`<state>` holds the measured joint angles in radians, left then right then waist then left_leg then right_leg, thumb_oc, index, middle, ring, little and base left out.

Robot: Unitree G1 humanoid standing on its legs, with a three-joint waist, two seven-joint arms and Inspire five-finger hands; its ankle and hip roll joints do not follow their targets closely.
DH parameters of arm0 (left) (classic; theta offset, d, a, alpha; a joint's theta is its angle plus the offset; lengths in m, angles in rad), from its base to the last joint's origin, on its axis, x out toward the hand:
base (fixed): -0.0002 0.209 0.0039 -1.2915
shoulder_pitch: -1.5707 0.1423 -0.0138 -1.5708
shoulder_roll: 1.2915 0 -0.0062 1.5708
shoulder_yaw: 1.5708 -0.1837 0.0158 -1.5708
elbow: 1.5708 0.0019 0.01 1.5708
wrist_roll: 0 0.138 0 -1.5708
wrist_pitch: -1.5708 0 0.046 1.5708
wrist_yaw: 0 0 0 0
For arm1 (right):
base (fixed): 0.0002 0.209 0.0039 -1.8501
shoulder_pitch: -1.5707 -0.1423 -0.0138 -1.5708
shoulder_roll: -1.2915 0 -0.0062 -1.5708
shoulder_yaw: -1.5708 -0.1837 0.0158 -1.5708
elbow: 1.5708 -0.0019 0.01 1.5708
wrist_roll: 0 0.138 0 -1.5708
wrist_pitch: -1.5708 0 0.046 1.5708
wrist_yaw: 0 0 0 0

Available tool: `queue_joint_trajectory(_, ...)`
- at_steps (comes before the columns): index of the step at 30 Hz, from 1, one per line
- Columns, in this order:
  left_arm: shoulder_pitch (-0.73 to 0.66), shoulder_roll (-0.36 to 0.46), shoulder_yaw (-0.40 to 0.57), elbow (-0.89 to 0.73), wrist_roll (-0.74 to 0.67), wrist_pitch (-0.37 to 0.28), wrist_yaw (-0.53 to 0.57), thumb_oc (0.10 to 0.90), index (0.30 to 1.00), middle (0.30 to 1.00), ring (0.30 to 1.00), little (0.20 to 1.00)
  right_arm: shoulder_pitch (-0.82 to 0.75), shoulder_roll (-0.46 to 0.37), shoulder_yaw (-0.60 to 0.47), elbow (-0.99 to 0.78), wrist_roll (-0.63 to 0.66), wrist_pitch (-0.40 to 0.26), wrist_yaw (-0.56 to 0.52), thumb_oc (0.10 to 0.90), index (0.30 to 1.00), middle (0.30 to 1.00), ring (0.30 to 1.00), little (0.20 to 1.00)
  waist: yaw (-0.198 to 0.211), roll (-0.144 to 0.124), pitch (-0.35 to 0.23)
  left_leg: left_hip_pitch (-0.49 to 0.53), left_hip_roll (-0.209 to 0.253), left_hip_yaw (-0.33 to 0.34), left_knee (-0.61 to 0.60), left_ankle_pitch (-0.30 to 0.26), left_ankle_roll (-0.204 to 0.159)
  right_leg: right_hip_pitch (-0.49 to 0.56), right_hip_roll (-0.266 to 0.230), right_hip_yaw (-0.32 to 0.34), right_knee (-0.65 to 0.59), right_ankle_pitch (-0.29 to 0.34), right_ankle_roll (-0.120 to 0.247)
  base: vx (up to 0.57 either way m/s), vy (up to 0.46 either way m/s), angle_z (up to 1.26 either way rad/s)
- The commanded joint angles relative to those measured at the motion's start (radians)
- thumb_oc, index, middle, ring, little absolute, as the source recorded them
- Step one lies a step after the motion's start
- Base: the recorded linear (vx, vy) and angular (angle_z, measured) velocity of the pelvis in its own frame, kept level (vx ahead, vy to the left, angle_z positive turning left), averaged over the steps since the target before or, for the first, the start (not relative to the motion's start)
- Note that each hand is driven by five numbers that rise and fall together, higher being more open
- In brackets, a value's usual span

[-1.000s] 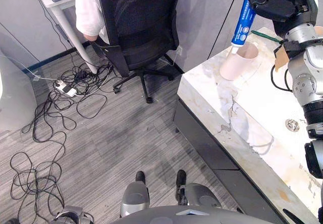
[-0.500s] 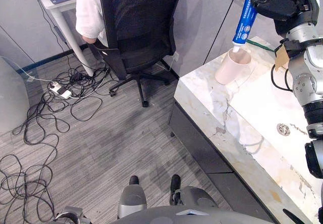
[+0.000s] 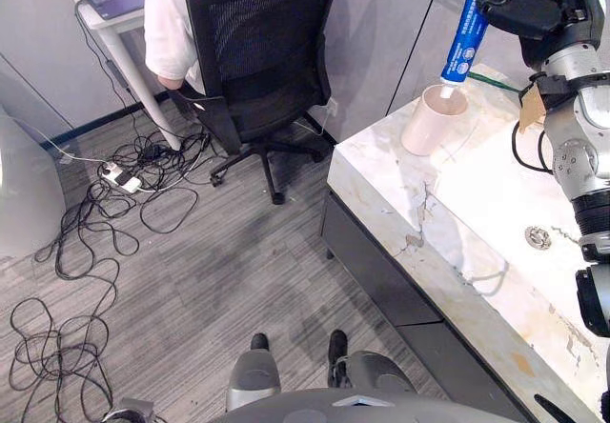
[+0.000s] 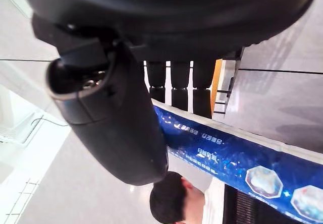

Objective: Organize the bathroom.

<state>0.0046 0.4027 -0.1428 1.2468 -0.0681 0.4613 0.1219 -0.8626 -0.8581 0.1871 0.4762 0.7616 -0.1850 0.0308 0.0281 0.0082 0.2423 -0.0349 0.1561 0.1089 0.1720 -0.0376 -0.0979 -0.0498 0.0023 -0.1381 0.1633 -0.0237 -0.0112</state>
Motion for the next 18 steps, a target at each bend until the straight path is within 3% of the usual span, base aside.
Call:
queue_joint_trajectory(1, 0.037, 0.09, -0.045, 0.072, 0.047, 0.051, 0.026, 0.8, 0.9, 0.9, 0.9, 0.9, -0.141, -0.053, -0.077, -0.055, 0.042, -0.13, -0.025, 0.4, 0.3, 0.3, 0.3, 0.3, 0.033, -0.022, -0.062, -0.035, 0.126, -0.07, 0.117, 0.032, -0.056, 0.009, -0.031, 0.091, -0.055, 0.003, 0.106, 0.0, 0.0, 0.0)
queue_joint_trajectory(18, -0.01, 0.096, -0.06, 0.057, -0.006, 0.058, 0.036, 0.8, 0.9, 0.9, 0.9, 0.9, -0.183, -0.026, -0.053, -0.017, 0.031, -0.177, -0.042, 0.4, 0.3, 0.3, 0.3, 0.3, 0.025, 0.0, -0.013, -0.086, 0.128, -0.08, 0.137, 0.045, -0.06, -0.049, -0.046, 0.078, -0.023, 0.011, 0.108, -0.04, 0.001, 0.0)
